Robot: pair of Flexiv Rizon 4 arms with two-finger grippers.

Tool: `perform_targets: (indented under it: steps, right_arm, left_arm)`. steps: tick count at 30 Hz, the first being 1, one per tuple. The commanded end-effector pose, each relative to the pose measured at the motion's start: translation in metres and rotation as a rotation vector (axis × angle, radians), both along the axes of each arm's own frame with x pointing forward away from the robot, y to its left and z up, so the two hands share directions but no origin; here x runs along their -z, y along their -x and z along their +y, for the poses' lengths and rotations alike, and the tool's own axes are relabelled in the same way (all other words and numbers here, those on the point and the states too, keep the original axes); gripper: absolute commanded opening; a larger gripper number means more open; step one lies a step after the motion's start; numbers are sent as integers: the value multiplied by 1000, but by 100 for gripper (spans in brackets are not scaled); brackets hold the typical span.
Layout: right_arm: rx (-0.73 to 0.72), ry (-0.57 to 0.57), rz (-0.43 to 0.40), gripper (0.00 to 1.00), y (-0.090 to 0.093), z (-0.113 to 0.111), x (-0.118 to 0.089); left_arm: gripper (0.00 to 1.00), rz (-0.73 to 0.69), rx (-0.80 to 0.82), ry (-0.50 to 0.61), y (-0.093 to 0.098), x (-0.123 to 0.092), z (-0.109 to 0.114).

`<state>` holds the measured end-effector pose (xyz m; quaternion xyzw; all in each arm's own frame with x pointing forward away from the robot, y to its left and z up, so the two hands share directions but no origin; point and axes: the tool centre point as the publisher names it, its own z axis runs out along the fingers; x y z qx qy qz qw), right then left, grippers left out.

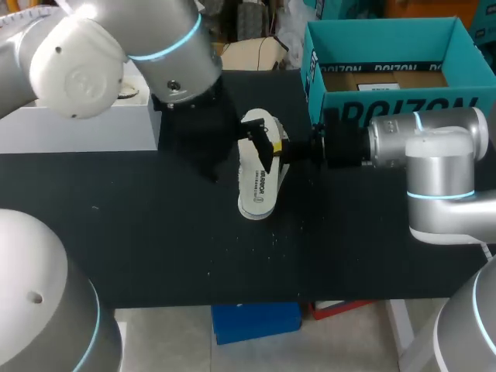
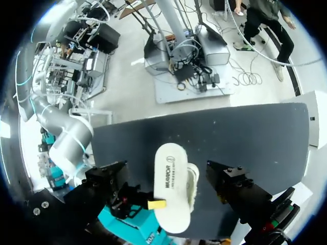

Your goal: Take the shoe out of the shoebox, open the shoe tongue, remove and reinsert the insole, then place the shoe into the shoebox

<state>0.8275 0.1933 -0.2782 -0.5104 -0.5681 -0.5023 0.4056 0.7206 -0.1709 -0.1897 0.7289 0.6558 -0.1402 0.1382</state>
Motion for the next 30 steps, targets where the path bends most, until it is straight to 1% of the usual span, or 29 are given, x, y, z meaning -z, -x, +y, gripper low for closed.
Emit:
perform_targets:
  steps: [1, 18, 19, 21, 22, 23, 24, 26, 27, 28, 29, 30]
  right_arm:
    - [2, 1, 0, 0, 0, 1, 0]
    - [2, 1, 0, 0, 0, 1, 0]
    - [2, 1, 0, 0, 0, 1, 0]
    - [2, 1, 0, 0, 0, 1, 0]
    - [2, 1, 0, 0, 0, 1, 0]
    - [2, 1, 0, 0, 0, 1, 0]
    - [2, 1, 0, 0, 0, 1, 0]
    - [2, 1, 0, 0, 0, 1, 0]
    - [2, 1, 0, 0, 0, 1, 0]
    - [2, 1, 0, 0, 0, 1, 0]
    - [2, 1, 0, 0, 0, 1, 0]
    - [2, 1, 0, 0, 0, 1, 0]
  left_arm:
    - [100, 45, 131, 515, 2, 8, 22]
    - [100, 45, 131, 515, 2, 8, 22]
    - [100, 4, 111, 529, 1, 11, 22]
    - [100, -13, 112, 653, 1, 16, 26]
    - [100, -43, 95, 654, 0, 19, 28]
    - [100, -45, 116, 705, 1, 22, 30]
    - [100, -15, 126, 728, 1, 24, 31]
    - [100, -44, 127, 766, 1, 29, 33]
    - [100, -24, 133, 796, 0, 30, 35]
    - [100, -37, 130, 816, 0, 31, 37]
    - [100, -53, 127, 843, -1, 32, 38]
    - [100, -38, 130, 892, -1, 33, 40]
